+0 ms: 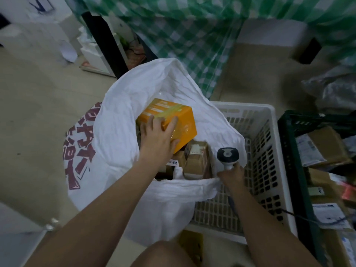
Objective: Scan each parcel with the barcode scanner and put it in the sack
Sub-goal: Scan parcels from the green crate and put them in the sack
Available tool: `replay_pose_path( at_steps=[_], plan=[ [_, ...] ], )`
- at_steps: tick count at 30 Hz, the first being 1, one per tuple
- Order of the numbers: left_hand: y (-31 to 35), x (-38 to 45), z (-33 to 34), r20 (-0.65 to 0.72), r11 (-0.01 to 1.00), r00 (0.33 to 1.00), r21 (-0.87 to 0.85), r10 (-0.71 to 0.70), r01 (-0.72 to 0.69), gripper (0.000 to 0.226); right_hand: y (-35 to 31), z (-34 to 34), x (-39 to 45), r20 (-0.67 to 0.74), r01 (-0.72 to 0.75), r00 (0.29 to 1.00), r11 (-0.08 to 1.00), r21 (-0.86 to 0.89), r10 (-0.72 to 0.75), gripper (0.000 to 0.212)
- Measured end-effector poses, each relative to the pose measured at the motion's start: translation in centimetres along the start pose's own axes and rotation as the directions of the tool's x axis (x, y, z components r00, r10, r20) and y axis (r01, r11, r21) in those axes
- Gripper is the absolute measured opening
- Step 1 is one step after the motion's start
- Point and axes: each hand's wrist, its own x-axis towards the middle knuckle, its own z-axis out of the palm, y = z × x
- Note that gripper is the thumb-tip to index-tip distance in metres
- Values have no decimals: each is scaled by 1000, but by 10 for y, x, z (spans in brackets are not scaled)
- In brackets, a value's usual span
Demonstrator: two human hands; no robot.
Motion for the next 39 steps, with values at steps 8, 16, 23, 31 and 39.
replay_pose_path(
  at_steps=[8, 16, 23, 31, 39],
  plan=[
    [4, 4, -15, 141, 980, 988, 198, -60, 31, 55, -41, -35, -25, -114, 71, 993, 896, 437, -23, 39],
    [-4, 4, -71, 478, 979, 867, 197, -139, 48, 47, -155, -126, -102, -185, 255, 966, 770, 585, -180, 48],
    [-3, 8, -174, 716, 509, 684, -643, 135, 573, 87, -220, -162, -189, -132, 408, 911, 807, 427, -391, 48],
    [-11, -1, -237, 418, 882, 864, -467, 280, -61, 36, -272, -175, -247, -229, 511, 858, 731, 452, -459, 55],
    [-15, 3, -293, 117, 985, 993, -169, 35, -15, 21, -260, -190, -266, -293, 507, 862, 717, 478, -415, 56]
  ],
)
